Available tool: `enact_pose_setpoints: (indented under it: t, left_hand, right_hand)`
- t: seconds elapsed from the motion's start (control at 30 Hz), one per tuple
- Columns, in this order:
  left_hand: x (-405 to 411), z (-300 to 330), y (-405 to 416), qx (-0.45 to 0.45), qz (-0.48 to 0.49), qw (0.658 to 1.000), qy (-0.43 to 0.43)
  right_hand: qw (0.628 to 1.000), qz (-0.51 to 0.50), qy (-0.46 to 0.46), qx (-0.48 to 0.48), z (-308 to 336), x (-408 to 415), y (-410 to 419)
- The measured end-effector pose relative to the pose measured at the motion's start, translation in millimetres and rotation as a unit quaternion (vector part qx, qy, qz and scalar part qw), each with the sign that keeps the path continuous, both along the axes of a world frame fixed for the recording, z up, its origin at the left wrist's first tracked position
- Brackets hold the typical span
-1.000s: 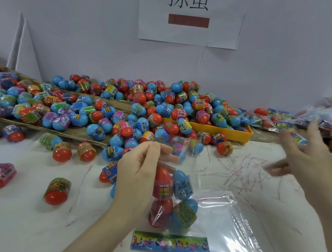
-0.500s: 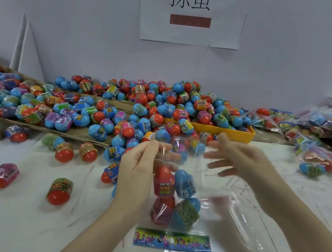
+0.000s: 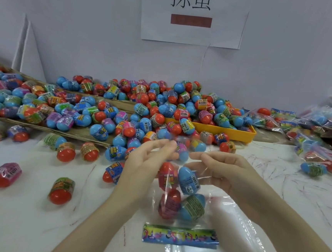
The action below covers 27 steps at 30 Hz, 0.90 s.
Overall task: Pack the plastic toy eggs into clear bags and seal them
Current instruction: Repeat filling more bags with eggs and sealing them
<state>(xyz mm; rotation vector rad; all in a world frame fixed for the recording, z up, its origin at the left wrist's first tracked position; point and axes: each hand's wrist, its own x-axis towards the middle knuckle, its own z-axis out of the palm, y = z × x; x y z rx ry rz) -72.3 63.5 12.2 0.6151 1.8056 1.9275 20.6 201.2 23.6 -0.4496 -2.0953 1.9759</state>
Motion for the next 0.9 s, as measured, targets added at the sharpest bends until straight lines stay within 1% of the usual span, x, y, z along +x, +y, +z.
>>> enact_pose_setpoints:
  t: [0.13,0.2,0.3,0.4,0.47,0.6,0.7,0.8,0.9]
  left_hand:
    - [-9,-3,-2,-0.007,-0.024,0.999,-0.043]
    - [-9,-2,-3,-0.008,-0.046,0.998,-0.035]
    - [-5,2,-7,0.030,-0.077,0.997,-0.011]
    - [-4,4,-7,0.063,-0.062,0.996,-0.015]
    - [-5,5,-8,0.073,-0.051,0.996,-0.027]
    - [-5,5,-8,0.070,-0.044,0.996,-0.036]
    - [-5,6,-8,0.075,-0.041,0.996,-0.036]
    - [-5,6,-7,0.057,-0.041,0.997,-0.028]
    - [-4,3,-6,0.054,-0.006,0.998,-0.012]
  right_hand:
    - [0.999,-0.017,0.007,-0.031,0,1,2]
    - [0.998,-0.028,0.021,-0.047,2,2,3]
    - [0.996,-0.034,0.047,-0.061,6,4,3]
    - [0.995,-0.021,0.067,-0.066,11,6,2]
    - [0.997,-0.006,0.065,-0.050,14,7,2]
    - [0.998,0.010,0.060,-0.020,14,9,4]
    - [0.997,0.009,0.073,-0.032,14,9,5]
    - [0.997,0.004,0.064,-0.038,12,9,6]
    - [0.998,0.002,0.047,-0.042,9,7,6]
